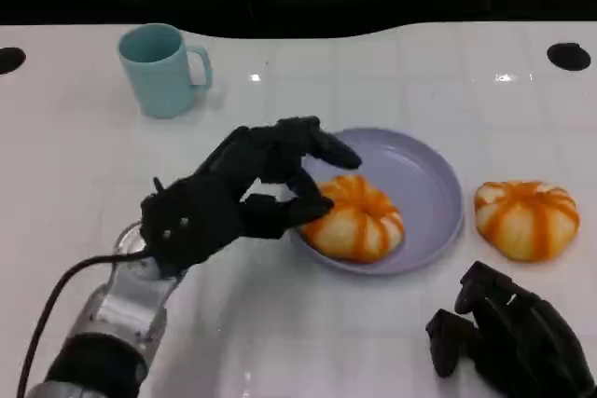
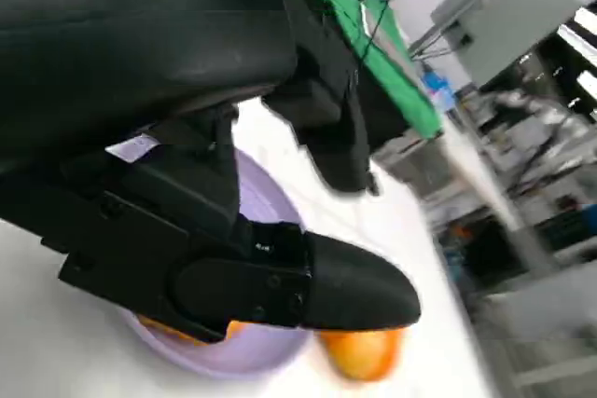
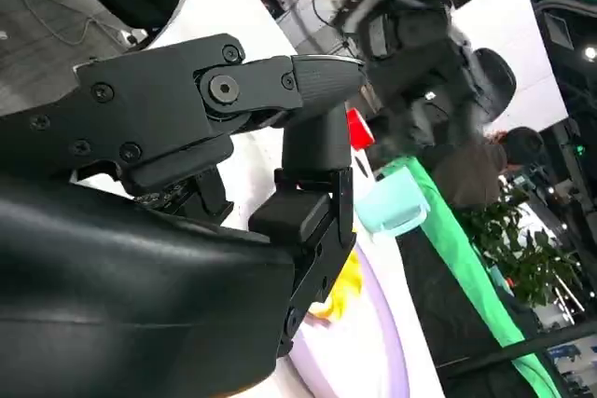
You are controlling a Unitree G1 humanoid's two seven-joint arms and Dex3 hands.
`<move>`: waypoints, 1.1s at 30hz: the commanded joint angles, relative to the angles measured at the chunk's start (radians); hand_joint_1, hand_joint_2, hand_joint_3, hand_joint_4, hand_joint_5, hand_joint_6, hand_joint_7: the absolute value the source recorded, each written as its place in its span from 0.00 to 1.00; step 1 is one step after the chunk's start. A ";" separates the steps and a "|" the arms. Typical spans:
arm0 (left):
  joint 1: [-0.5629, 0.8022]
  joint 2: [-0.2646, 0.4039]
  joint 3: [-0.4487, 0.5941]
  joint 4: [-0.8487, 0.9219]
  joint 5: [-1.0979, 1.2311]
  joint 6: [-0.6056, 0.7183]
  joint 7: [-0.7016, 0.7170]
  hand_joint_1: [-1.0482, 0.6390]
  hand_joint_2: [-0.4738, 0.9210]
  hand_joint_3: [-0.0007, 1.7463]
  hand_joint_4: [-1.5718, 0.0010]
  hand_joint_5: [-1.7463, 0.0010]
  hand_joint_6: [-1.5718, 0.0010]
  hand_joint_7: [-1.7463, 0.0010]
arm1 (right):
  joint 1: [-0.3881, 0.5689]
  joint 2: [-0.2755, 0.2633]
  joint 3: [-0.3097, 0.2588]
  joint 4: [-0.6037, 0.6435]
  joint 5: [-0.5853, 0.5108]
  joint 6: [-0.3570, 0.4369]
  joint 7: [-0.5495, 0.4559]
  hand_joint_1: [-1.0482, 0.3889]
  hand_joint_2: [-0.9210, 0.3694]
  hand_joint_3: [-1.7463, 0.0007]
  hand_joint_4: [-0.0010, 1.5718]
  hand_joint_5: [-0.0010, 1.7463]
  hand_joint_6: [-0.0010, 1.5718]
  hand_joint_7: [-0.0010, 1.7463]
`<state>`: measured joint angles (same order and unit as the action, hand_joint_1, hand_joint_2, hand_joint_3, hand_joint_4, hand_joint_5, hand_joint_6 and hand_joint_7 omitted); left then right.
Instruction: Grasp the bread from the table and place it into the plate.
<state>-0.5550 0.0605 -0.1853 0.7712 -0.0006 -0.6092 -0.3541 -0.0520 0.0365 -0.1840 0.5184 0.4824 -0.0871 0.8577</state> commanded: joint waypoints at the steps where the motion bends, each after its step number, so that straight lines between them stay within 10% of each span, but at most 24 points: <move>1: 0.052 -0.029 0.075 0.030 -0.125 -0.032 -0.110 0.00 1.00 0.13 0.09 0.51 0.14 0.69 | 0.010 -0.011 -0.003 -0.014 0.009 0.003 0.002 0.33 0.00 0.86 0.49 0.99 0.43 0.84; 18: 0.358 -0.149 0.219 -0.232 -0.504 0.446 -0.418 0.00 0.90 0.00 0.00 0.52 0.00 0.68 | 0.038 -0.012 0.002 -0.070 0.011 0.046 -0.023 0.34 0.00 0.87 0.49 0.99 0.43 0.85; 33: 0.450 -0.183 0.234 -0.311 -0.517 0.557 -0.428 0.00 0.89 0.00 0.00 0.49 0.00 0.66 | 0.035 -0.009 -0.005 -0.050 0.010 0.029 -0.014 0.33 0.00 0.89 0.49 0.99 0.44 0.83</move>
<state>-0.1141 -0.1325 0.0403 0.4640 -0.5184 -0.0562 -0.7647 -0.0202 0.0361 -0.1817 0.4531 0.4845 -0.0399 0.8370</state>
